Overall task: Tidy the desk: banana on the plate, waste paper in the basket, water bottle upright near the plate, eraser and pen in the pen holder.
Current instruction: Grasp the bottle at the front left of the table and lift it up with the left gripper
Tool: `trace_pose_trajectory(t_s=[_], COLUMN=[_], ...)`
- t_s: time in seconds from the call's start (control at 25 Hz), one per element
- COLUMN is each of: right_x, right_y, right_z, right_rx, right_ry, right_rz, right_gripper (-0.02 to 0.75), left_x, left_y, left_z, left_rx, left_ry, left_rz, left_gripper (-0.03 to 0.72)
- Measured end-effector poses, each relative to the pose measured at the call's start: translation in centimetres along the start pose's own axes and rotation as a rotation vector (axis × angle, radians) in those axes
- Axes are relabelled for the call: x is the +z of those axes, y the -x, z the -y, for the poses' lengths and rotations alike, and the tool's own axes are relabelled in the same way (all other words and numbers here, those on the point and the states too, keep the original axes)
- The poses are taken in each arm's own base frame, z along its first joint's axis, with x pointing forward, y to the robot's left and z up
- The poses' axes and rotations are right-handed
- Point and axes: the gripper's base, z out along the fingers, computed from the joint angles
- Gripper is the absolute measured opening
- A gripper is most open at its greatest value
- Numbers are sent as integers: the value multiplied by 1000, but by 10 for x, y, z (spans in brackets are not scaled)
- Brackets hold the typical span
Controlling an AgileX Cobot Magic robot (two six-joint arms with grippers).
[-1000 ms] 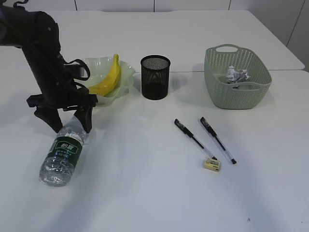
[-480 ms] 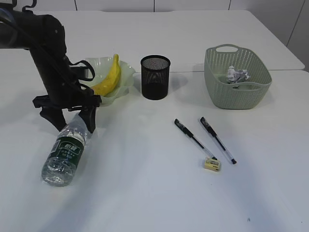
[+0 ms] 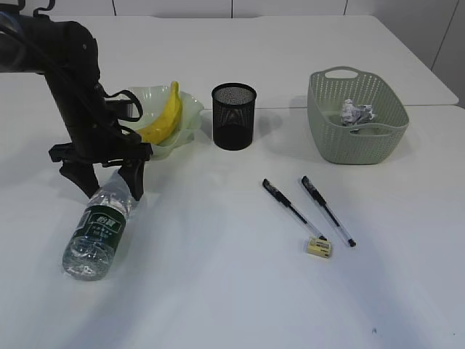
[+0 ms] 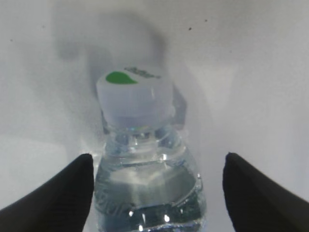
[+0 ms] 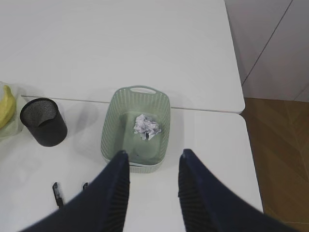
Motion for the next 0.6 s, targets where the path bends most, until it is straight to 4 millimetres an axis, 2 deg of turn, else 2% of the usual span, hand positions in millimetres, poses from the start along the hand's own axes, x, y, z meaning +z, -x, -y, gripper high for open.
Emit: trace_pose_trajectory(t_s=[0.6], right_x=[0], right_y=[0], right_z=[0], right_rx=[1], right_ry=[4], right_rz=[0], right_gripper=[261], left_x=[2], left_y=[0], left_z=[-1], left_rx=[3], left_ry=[9], left_rz=[-3], left_gripper=[593])
